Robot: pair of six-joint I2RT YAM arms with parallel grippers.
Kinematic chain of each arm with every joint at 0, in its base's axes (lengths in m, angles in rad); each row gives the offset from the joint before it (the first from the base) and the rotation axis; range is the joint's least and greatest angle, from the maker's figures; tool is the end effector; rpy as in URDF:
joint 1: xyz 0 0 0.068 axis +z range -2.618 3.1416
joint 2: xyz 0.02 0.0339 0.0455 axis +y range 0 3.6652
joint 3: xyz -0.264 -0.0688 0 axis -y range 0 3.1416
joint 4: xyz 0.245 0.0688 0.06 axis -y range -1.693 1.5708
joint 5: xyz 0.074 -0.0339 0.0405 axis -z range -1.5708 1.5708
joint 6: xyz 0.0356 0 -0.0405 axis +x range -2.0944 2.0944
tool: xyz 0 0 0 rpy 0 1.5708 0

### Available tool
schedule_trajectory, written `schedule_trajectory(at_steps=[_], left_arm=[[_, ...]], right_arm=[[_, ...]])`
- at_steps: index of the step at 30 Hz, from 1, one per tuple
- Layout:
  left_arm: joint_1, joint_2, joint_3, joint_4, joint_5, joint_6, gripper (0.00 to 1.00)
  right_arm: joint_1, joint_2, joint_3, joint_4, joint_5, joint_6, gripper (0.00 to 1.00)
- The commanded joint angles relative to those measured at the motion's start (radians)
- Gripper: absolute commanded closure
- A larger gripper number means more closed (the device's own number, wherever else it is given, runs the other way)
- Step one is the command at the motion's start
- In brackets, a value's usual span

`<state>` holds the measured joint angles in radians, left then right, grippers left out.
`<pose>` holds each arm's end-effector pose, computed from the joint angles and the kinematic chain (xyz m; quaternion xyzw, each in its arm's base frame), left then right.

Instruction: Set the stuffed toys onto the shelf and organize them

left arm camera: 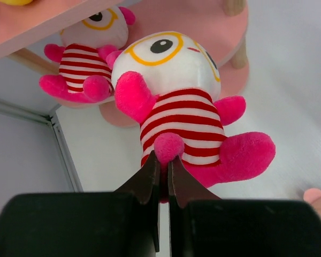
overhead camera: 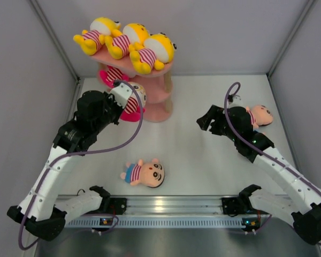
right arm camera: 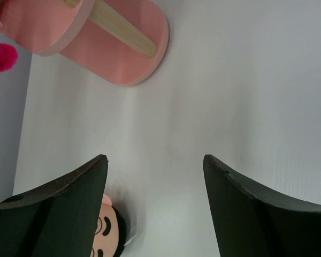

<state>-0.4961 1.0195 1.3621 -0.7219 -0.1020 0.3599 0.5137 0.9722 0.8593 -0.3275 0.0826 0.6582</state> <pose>0.1723 -0.0891 0.4367 0.3171 0.7640 0.0040 0.5620 0.1935 0.1058 0.3169 0.0830 0.8400 0.2669 0.4651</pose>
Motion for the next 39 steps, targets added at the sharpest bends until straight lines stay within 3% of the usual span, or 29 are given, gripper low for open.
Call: schedule_trajectory(at_steps=[1,14,23,39], left_arm=[[0.013,0.039,0.023,0.142,-0.056,-0.047,1.00],[0.088,0.214,-0.064,0.479,-0.044,-0.070,1.00],[0.120,0.275,-0.132,0.542,0.180,-0.030,0.99],[0.212,0.399,-0.084,0.645,0.186,-0.045,0.94]], right_arm=[[-0.011,-0.029,-0.011,0.013,0.020,-0.031,0.28],[-0.014,-0.050,-0.043,0.018,0.022,-0.049,0.28],[-0.020,-0.046,-0.051,0.022,0.022,-0.065,0.28],[-0.023,-0.038,-0.052,0.022,0.016,-0.066,0.28]])
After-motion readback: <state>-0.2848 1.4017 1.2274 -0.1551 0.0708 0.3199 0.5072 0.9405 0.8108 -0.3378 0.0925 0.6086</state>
